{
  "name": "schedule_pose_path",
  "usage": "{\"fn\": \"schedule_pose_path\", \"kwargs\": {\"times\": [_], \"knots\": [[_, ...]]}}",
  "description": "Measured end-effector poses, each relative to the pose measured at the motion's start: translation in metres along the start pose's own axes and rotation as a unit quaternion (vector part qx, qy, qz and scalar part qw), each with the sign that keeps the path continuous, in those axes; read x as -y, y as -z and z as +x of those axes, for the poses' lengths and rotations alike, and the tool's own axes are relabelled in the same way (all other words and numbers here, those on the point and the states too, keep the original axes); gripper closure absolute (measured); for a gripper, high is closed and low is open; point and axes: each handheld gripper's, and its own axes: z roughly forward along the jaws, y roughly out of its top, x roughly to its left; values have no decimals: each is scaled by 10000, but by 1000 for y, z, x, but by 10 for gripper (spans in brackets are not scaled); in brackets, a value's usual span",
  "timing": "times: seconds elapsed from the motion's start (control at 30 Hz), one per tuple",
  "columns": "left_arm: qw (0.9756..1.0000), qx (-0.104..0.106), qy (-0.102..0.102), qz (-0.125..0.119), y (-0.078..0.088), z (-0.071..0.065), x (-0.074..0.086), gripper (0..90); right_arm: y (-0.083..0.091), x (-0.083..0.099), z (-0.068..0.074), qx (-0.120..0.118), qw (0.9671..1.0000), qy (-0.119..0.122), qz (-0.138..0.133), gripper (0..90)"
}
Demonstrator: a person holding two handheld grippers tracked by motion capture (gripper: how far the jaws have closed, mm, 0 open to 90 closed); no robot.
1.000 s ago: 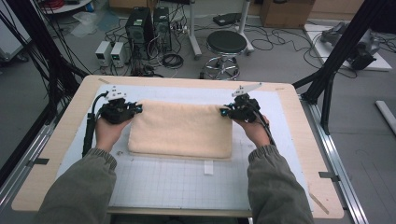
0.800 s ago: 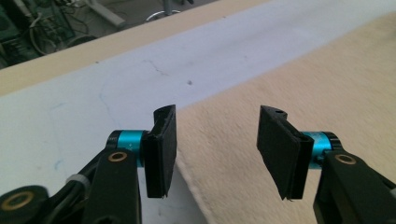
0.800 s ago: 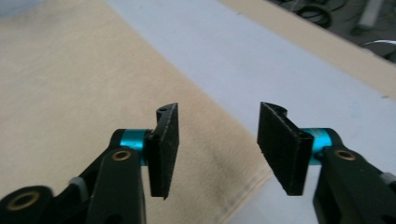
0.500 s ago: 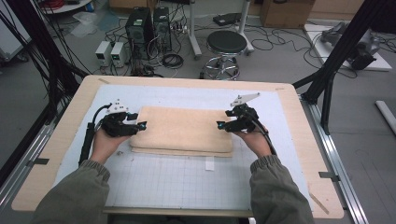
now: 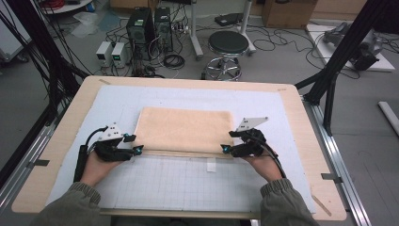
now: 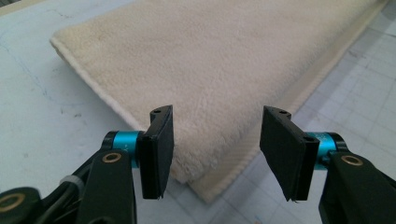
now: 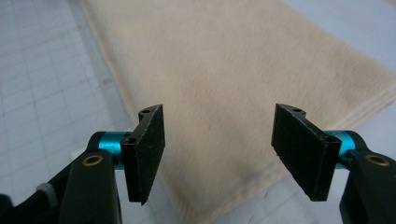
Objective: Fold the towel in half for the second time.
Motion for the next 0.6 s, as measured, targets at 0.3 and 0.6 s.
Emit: {"fn": "schedule_pose_path", "kwargs": {"times": [0.3, 0.6], "knots": [[9993, -46, -264, 263, -7, -3, 6, 689, -14, 26, 11, 151, 9992, 290, 236, 590], [9994, -72, -286, 168, 0, -5, 4, 893, -2, 23, 5, -39, 9995, 317, 14, 818]]}}
